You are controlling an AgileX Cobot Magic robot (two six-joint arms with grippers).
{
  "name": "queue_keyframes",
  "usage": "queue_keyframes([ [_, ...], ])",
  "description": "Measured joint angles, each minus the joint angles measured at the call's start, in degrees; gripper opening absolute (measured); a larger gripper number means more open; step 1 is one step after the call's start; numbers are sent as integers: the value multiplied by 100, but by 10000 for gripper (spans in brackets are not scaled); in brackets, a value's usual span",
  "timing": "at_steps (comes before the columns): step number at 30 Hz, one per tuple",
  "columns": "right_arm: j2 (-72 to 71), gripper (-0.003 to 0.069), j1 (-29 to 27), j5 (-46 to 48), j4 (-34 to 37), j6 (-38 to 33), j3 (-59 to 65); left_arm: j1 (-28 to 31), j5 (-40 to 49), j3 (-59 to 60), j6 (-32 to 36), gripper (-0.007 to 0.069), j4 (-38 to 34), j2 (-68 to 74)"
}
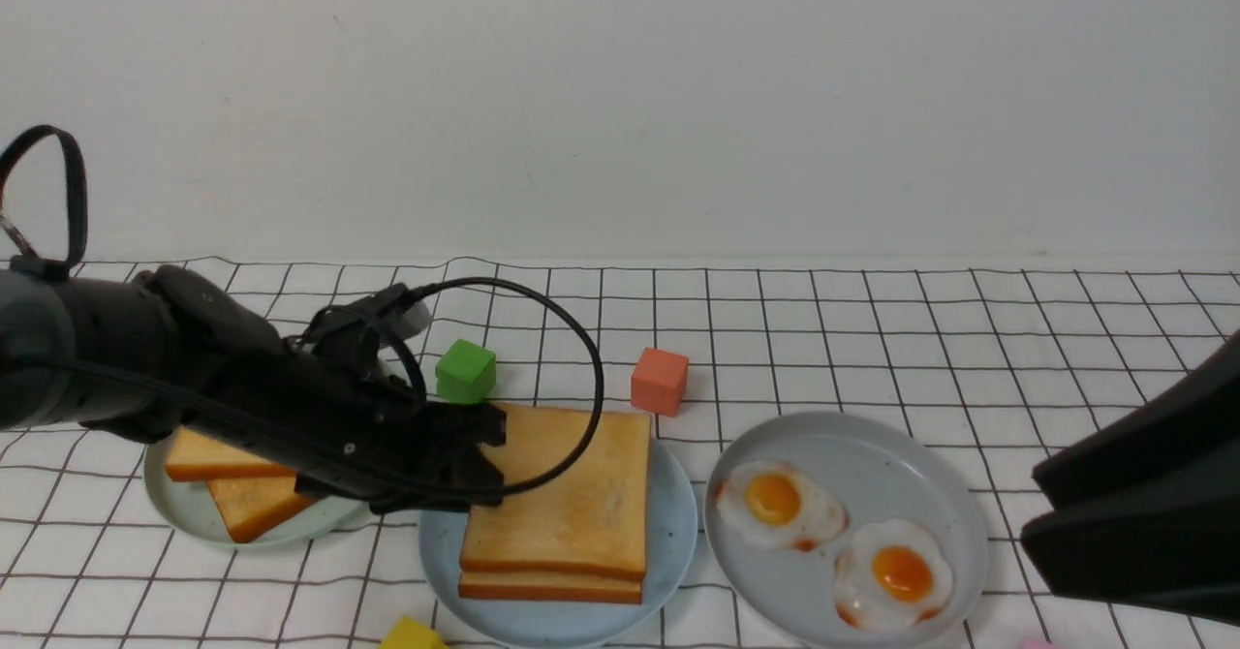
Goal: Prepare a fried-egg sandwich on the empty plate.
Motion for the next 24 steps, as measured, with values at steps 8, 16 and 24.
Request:
queue_keyframes([
  [8,0,249,0,35,0,7,0,0,-55,0,14,149,-59,64],
  [16,0,247,0,51,-109,7,0,0,81,-7,-2,412,107,-141],
  [24,-336,136,0,-735,-514,336,520,0,905,-627,-989,545,1565,-1284],
])
